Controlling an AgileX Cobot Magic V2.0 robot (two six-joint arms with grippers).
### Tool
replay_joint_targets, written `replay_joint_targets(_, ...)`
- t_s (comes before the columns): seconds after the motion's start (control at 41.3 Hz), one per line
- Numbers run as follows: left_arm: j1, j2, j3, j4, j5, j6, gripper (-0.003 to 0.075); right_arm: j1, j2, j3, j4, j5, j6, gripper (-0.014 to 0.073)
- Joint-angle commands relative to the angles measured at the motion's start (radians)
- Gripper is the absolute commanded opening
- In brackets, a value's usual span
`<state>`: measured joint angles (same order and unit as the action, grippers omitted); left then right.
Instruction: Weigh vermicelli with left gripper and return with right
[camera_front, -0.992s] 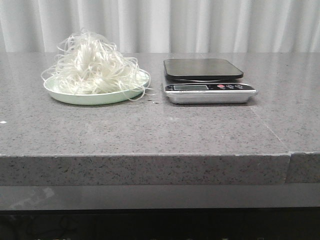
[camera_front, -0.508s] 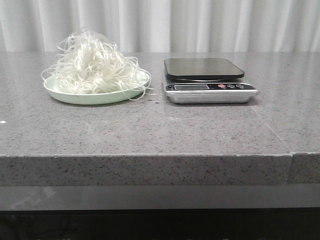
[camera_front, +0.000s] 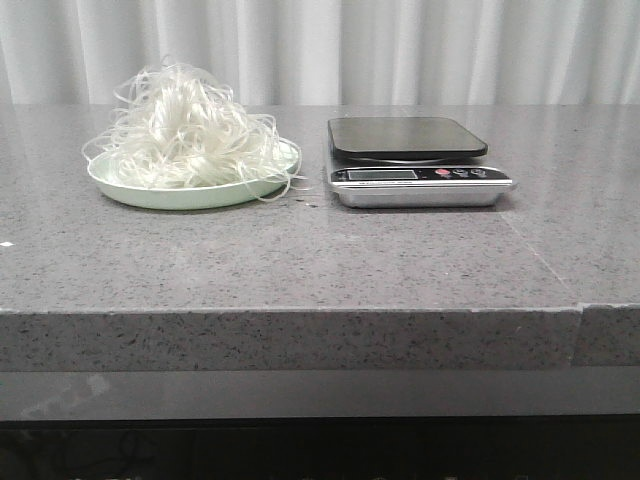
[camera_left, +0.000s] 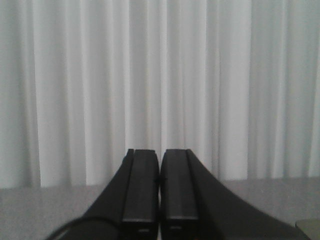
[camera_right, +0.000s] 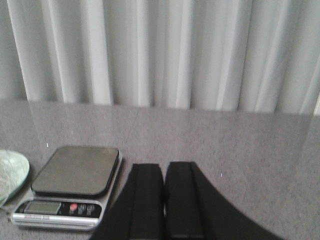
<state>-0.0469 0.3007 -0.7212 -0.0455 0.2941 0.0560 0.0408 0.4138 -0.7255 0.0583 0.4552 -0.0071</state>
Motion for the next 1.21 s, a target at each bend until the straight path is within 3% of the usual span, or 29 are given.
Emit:
replay_joint_targets(0.0, 0.0, 0.093, -0.059, -0.008, 0.015, -0.003, 0.0145, -0.003, 0.086, -0.052, 0.0, -0.022, -0.003, 0.0162)
replay_joint_targets(0.411, 0.0, 0.282, 0.032, -0.008, 0.022, -0.003, 0.0145, -0.003, 0.359, -0.049, -0.001, 0.095, -0.003, 0.0162)
replay_joint_targets(0.726, 0.0, 0.364, 0.045, -0.009, 0.021, -0.003, 0.0146, -0.003, 0.48, -0.049, -0.001, 0.098, -0.003, 0.0164)
replay_joint_targets(0.823, 0.0, 0.382, 0.045, -0.009, 0.018, -0.003, 0.0169, -0.003, 0.487, -0.049, -0.001, 0.097, -0.004, 0.0241)
replay_joint_targets(0.896, 0.0, 0.389, 0.045, -0.009, 0.012, -0.003, 0.0237, -0.003, 0.485, -0.049, -0.001, 0.093, -0.005, 0.0384)
replay_joint_targets(0.992, 0.0, 0.402, 0.045, -0.009, 0.003, -0.003, 0.0424, -0.003, 0.485, -0.049, -0.001, 0.092, -0.005, 0.0532)
replay_joint_targets(1.089, -0.002, 0.43, 0.04, -0.017, 0.0, -0.003, 0.0571, -0.003, 0.485, -0.049, -0.001, 0.091, -0.005, 0.0556)
replay_joint_targets(1.186, -0.034, 0.475, 0.019, -0.017, 0.005, -0.001, 0.0601, -0.003, 0.485, -0.049, -0.001, 0.091, -0.005, 0.0556)
